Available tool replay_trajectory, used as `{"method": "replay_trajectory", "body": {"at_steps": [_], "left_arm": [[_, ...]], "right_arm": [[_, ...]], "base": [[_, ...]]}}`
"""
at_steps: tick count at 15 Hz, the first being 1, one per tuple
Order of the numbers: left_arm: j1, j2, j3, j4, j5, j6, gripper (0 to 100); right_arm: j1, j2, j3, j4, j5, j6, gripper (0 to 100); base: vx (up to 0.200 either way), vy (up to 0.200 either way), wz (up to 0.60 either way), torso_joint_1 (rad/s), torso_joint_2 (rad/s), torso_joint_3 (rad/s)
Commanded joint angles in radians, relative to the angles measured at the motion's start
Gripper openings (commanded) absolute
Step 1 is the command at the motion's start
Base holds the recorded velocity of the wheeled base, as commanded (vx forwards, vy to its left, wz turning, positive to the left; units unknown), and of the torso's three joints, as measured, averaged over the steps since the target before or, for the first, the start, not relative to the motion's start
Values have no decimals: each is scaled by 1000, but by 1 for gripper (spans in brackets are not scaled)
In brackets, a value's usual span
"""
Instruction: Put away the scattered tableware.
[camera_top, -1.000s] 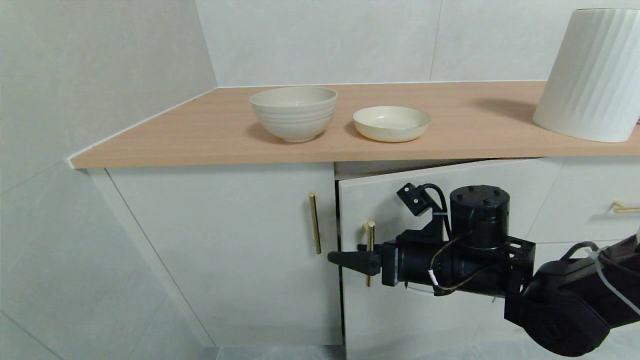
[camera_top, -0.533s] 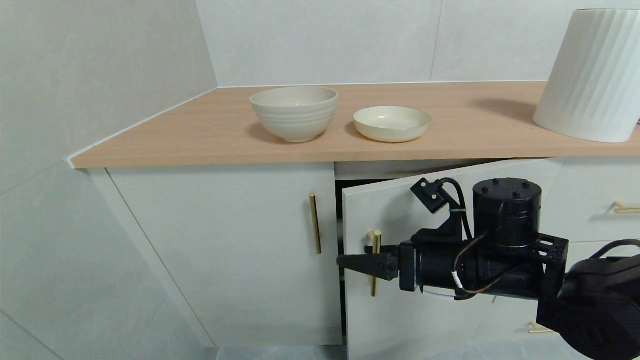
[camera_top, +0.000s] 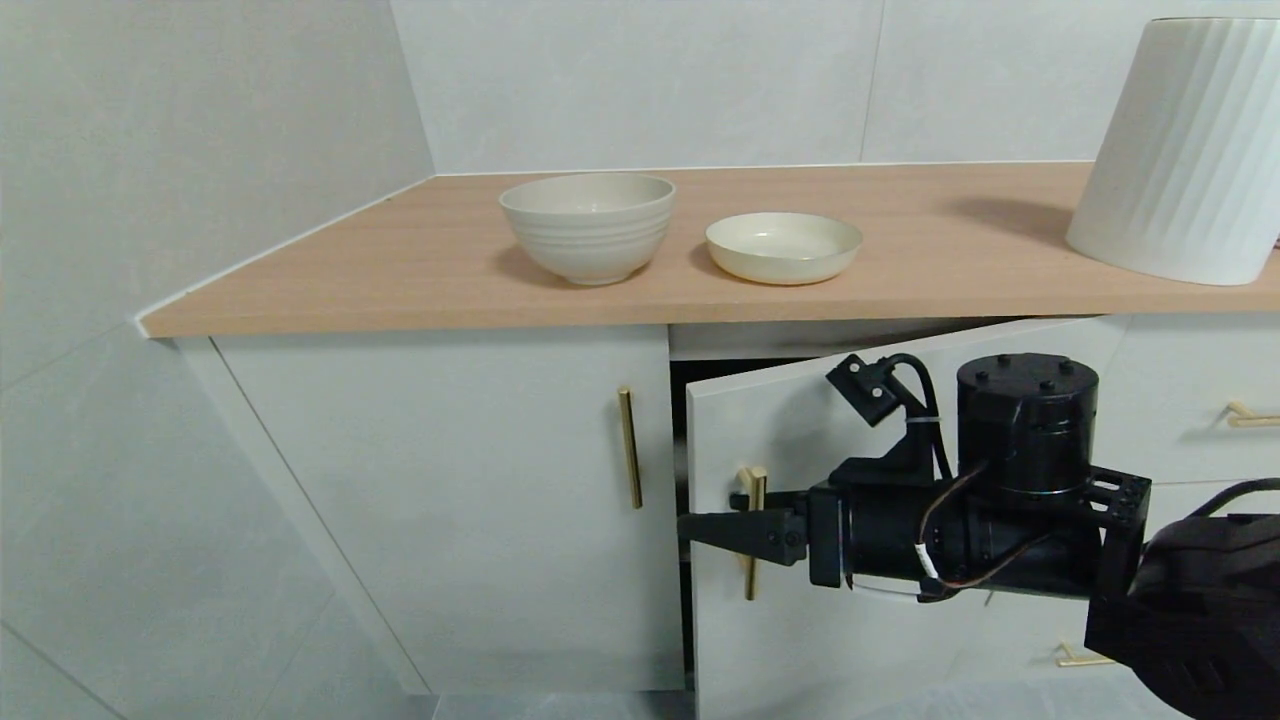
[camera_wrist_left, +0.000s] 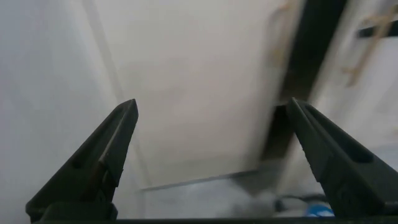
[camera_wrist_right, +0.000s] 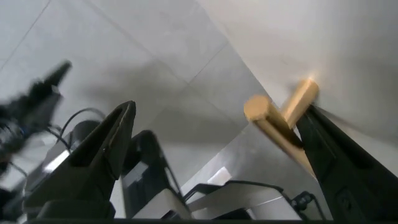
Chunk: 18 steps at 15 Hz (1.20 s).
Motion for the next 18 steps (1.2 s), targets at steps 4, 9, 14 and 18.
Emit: {"method": "replay_trajectory", "body": {"at_steps": [4, 9, 14, 18], "left_arm": [[-58, 677, -399, 25, -314, 6, 100], [-348, 944, -419, 19, -319, -225, 100], [-451, 972, -381, -89, -320, -353, 100], [-451, 981, -376, -92, -319, -353, 100]], "right_arm": [[4, -21, 13, -1, 8, 1, 100], [4, -20, 15, -1, 8, 1, 100], [4, -23, 23, -3, 8, -1, 100], [4, -20, 23, -3, 8, -1, 100]], "base": [[0, 0, 0, 0, 0, 0], [0, 0, 0, 0, 0, 0], [0, 0, 0, 0, 0, 0], [0, 0, 0, 0, 0, 0]]}}
